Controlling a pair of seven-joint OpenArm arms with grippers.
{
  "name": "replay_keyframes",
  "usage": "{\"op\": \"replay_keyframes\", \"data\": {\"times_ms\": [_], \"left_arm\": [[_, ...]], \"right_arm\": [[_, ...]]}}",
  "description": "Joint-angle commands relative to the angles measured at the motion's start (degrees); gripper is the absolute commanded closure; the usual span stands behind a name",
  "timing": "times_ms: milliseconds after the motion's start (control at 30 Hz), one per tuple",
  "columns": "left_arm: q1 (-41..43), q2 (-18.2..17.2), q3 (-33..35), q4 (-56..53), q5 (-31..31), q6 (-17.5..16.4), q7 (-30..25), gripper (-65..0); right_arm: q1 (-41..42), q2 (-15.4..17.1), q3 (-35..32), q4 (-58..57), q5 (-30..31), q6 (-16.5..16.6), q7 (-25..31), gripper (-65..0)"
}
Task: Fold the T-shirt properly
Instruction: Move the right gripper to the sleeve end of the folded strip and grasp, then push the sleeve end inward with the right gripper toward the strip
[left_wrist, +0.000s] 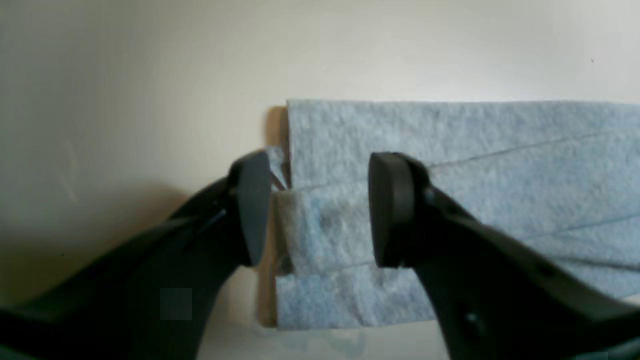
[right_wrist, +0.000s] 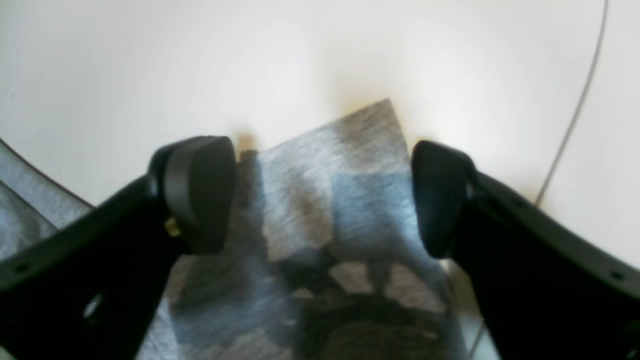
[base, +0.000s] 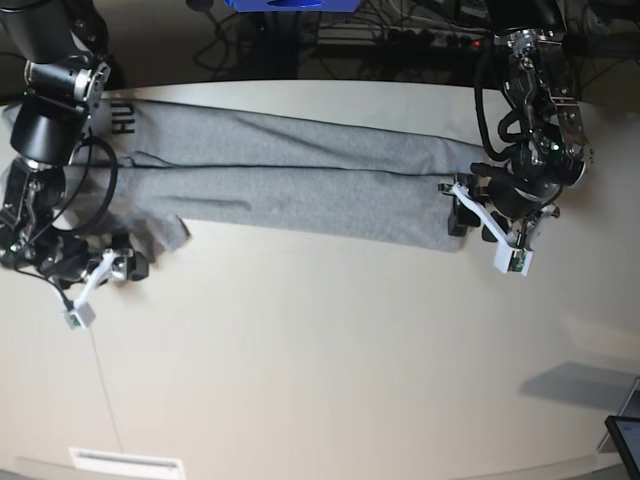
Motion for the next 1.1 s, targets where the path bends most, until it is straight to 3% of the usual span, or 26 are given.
{"op": "replay_keyframes", "data": {"times_ms": [0, 267, 467, 767, 1067], "left_arm": [[-0.7, -0.6, -0.3, 0.9, -0.1, -0.1, -1.2, -31.1], [-1.2, -0.6, -0.3, 0.8, -0.1, -0.1, -1.2, -31.1], [-1.3, -0.6, 0.0, 0.8, -0.1, -0.1, -1.2, -31.1], [-1.4, -0.6, -0.2, 0.7, -0.1, -0.1, -1.2, -31.1], [-2.2, -0.6, -0.2, 0.6, -0.1, -0.1, -1.2, -31.1]], "right_arm": [[0.3, 0.0, -0.1, 0.3, -0.6, -0.1, -2.0, -45.4], [0.3, 0.0, 0.0, 0.3, -0.6, -0.1, -2.7, -28.6], [0.3, 0.0, 0.0, 0.2, -0.6, -0.1, -2.6, -0.1], [0.3, -0.1, 0.1, 5.1, -0.6, -0.1, -2.8, -0.1], [-4.4, -1.3, 1.7, 22.3, 3.2, -0.1, -11.6, -0.1]]}}
